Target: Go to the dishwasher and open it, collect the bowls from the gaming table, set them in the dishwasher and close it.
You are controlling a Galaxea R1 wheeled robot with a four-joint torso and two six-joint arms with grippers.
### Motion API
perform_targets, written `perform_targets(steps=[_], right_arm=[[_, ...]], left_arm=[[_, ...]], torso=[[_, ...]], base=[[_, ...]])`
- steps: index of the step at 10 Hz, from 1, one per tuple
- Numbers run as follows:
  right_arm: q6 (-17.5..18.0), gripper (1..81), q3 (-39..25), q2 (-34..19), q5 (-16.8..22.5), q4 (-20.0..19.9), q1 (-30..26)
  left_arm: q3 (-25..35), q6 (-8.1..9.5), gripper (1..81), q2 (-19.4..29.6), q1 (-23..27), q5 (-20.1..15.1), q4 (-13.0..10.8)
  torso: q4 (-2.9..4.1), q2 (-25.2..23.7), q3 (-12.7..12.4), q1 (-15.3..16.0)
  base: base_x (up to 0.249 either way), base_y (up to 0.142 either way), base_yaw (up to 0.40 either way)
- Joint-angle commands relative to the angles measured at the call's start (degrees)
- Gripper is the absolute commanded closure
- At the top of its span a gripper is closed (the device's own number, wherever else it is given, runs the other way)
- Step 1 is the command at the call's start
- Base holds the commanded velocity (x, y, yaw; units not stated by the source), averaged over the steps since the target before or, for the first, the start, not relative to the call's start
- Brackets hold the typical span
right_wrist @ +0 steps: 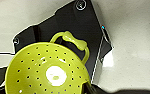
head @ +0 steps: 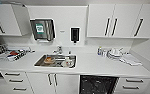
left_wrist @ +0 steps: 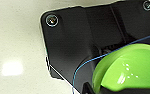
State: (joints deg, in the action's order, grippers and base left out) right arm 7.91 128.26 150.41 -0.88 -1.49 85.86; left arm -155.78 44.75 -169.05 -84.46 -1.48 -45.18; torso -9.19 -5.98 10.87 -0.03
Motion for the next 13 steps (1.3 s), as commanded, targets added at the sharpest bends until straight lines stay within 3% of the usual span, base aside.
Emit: perform_targets(steps=[1, 5, 13], right_arm=[[-0.18, 81.1, -0.39, -1.66, 3.34, -0.01, -2.48], [-0.18, 81.1, -0.39, -1.66, 3.34, 0.08, -2.48], [-0.18, 81.1, -0.12, -1.58, 3.34, 0.08, -2.3]], left_arm=[[-0.22, -0.37, 81.1, 0.46, 2.41, -2.74, 0.0], [-0.05, -0.28, 81.1, 0.55, 2.41, -2.74, 0.0], [-0.05, -0.37, 81.1, 0.46, 2.32, -2.74, 0.18]], torso=[[0.0, 0.0, 0.02, 0.03], [0.0, 0.0, 0.02, 0.03], [0.0, 0.02, 0.02, 0.03]], base=[[0.128, -0.111, 0.0], [0.117, -0.085, 0.0], [0.0, 0.0, 0.0]])
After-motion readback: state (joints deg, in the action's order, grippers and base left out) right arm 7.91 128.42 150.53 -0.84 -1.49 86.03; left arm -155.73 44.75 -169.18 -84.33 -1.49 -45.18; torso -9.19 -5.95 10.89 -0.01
